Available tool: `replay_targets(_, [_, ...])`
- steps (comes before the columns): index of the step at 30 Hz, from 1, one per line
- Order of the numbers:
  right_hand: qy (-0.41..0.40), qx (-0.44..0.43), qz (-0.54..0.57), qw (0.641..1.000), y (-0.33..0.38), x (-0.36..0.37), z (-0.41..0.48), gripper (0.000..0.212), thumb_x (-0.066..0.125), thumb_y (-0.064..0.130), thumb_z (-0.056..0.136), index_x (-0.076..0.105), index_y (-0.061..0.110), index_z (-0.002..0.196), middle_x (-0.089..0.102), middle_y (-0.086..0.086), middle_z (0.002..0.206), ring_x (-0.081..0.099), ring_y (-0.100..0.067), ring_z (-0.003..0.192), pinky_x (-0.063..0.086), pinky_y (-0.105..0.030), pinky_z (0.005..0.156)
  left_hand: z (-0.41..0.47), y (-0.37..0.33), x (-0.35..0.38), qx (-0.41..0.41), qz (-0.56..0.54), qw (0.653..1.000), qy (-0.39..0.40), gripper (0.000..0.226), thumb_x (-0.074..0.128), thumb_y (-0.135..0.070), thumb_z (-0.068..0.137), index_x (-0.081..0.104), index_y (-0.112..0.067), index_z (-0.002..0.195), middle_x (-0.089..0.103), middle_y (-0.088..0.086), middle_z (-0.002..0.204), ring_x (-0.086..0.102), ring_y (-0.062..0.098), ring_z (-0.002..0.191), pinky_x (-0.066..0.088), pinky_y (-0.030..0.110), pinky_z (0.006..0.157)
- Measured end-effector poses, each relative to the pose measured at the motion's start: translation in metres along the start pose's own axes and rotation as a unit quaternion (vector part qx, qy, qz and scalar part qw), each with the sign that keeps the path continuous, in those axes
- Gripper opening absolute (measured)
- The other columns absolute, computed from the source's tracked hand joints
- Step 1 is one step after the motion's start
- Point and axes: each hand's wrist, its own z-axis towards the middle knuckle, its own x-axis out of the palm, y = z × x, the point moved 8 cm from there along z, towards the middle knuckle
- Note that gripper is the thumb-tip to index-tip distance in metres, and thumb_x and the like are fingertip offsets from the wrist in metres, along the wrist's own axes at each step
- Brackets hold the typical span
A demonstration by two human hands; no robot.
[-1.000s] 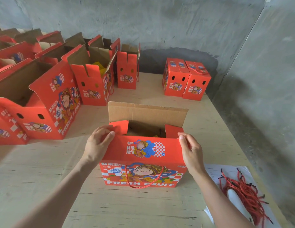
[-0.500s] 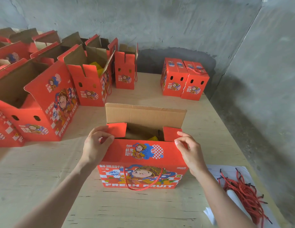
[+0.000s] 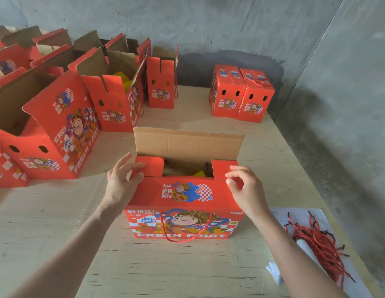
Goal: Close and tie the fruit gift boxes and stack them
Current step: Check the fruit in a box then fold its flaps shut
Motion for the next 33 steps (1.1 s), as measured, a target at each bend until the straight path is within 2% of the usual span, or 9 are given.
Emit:
replay_targets(3, [-0.044,-0.093,-0.109,0.989,0.017,-0.001,-0.004,0.009,0.073,-0.007,0.075,0.074,0.001,0.079,0.072,-0.012,0.097,0.063,-0.035,0.092,0.05,-0.045,0.081,-0.002,-0.021,-0.005,0.102,0.121,0.987,-0.023,0.017,0.064,-0.01,0.088,0.074,-0.015,0.101,0.052,0.004,0.137,0.037,0.032,0.126,0.031,0.046,0.105])
replay_targets(7, [-0.029,-0.14,-0.104,0.984,0.024,0.0,-0.002,0.009,0.072,-0.012,0.073,0.071,-0.003,0.075,0.071,-0.014,0.087,0.063,-0.034,0.083,0.051,-0.038,0.076,0.004,-0.048,0.003,0.188,0.168,0.968,-0.008,0.023,0.068,0.007,0.079,0.069,0.003,0.102,0.05,0.02,0.127,0.057,0.031,0.092,0.045,0.045,0.092])
replay_targets(10, [-0.003,-0.1,-0.068,0.993,0.018,0.0,0.003,0.009,0.067,-0.008,0.079,0.068,0.001,0.082,0.068,-0.009,0.086,0.062,-0.027,0.084,0.046,-0.028,0.077,0.012,-0.045,0.006,0.153,0.087,0.984,-0.001,0.093,0.063,0.017,0.077,0.012,-0.009,0.15,0.023,0.023,0.144,0.059,0.009,0.069,0.052,0.017,0.075])
replay_targets(13, [-0.004,0.036,0.038,0.999,0.0,0.001,0.011,0.027,0.058,0.009,0.091,0.055,0.004,0.118,0.066,-0.002,0.086,0.057,-0.018,0.08,0.04,-0.02,0.07,0.018,-0.036,0.01,0.131,0.049,0.99,0.012,0.116,0.063,0.017,0.076,-0.021,-0.021,0.146,0.019,0.026,0.152,0.06,0.005,0.071,0.045,0.004,0.066])
replay_targets(17, [0.001,0.197,0.173,0.965,-0.024,0.007,0.024,0.049,0.031,0.039,0.103,0.026,0.02,0.148,0.067,0.007,0.081,0.056,-0.005,0.072,0.038,-0.019,0.065,0.019,-0.033,0.009,0.121,0.023,0.992,-0.005,0.102,0.061,0.018,0.076,0.001,-0.016,0.151,0.033,0.008,0.135,0.061,0.021,0.078,0.048,0.007,0.07])
replay_targets(20, [-0.016,0.187,0.202,0.961,-0.026,0.008,0.027,0.045,0.02,0.044,0.103,0.04,0.028,0.14,0.066,0.003,0.075,0.05,-0.004,0.066,0.036,-0.021,0.062,0.014,-0.036,0.002,0.125,-0.008,0.991,-0.036,0.064,0.055,0.019,0.076,0.041,-0.01,0.131,0.043,0.01,0.125,0.061,0.026,0.09,0.048,0.008,0.068])
replay_targets(24, [-0.05,0.189,0.238,0.951,-0.03,0.007,0.021,0.054,0.03,0.056,0.088,0.061,0.022,0.116,0.062,0.004,0.08,0.052,-0.003,0.068,0.038,-0.02,0.063,0.007,-0.027,-0.004,0.061,-0.079,0.995,-0.029,0.035,0.051,-0.011,0.072,0.052,-0.024,0.105,0.056,0.009,0.113,0.057,0.021,0.096,0.043,0.019,0.067])
replay_targets(29, [-0.074,0.137,0.187,0.97,-0.026,-0.001,0.021,0.011,0.055,0.015,0.092,0.066,0.016,0.093,0.057,0.0,0.105,0.054,-0.022,0.11,0.041,-0.024,0.091,0.003,-0.023,0.006,0.021,-0.151,0.987,0.05,0.059,0.062,-0.056,0.065,0.048,-0.019,0.11,0.047,-0.011,0.132,0.045,0.019,0.124,0.043,0.045,0.099])
replay_targets(33, [0.004,0.112,0.167,0.98,-0.019,0.011,0.022,0.012,0.053,0.013,0.096,0.064,0.01,0.096,0.055,-0.002,0.128,0.058,-0.004,0.099,0.037,-0.006,0.078,0.006,-0.014,0.008,-0.001,-0.123,0.99,0.072,0.069,0.079,-0.057,0.063,0.046,-0.018,0.11,0.044,-0.009,0.142,0.054,0.019,0.115,0.054,0.046,0.086])
